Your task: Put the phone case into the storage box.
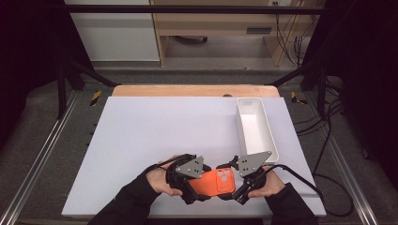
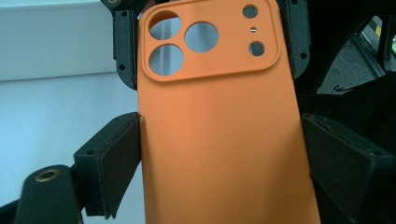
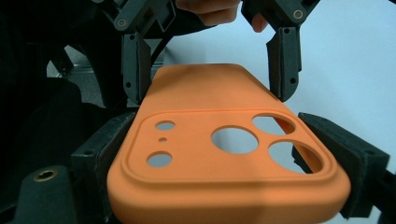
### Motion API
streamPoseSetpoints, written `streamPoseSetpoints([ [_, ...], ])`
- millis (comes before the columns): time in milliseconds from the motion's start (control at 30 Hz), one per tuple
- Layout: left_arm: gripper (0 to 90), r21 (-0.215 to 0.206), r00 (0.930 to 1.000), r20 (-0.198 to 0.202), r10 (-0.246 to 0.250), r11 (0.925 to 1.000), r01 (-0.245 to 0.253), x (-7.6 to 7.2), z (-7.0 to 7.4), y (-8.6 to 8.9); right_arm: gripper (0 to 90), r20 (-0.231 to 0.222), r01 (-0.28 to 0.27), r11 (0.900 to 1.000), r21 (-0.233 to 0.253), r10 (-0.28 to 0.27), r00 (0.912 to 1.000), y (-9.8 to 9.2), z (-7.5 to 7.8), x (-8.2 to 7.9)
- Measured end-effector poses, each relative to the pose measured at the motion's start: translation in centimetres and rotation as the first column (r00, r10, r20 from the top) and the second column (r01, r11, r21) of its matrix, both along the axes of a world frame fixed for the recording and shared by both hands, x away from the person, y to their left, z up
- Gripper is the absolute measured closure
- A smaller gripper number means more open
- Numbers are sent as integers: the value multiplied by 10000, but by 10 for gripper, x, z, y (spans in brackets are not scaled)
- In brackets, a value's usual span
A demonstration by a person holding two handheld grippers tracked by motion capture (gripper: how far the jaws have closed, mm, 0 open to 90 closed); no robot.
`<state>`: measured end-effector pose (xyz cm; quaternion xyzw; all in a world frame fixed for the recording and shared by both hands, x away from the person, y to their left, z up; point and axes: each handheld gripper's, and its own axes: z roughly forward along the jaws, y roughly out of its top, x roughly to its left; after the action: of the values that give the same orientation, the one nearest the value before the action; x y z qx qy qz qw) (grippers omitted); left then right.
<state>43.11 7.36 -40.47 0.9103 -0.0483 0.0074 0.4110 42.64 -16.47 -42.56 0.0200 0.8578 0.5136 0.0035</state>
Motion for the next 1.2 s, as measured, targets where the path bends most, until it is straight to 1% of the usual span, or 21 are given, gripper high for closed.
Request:
streamPoseSetpoints([
  [800, 134, 74, 9999, 106, 101, 9999, -102, -1, -2, -2, 164, 70, 14, 10000, -68, -14, 10000, -1, 1, 0],
  [867, 133, 68, 9999, 66, 138, 9999, -139, -1, -2, -3, 164, 73, 25, 10000, -94, -24, 10000, -1, 1, 0],
  [1000, 111, -18, 9994, -190, 299, 9995, -300, 0, -3, -3, 163, 99, 69, 9999, -88, -68, 9999, -1, 2, 0],
  [1200, 77, -166, 9989, -297, 355, 9992, -360, 0, 0, -1, 163, 109, 162, 9997, -166, -160, 9998, -3, 3, 0],
])
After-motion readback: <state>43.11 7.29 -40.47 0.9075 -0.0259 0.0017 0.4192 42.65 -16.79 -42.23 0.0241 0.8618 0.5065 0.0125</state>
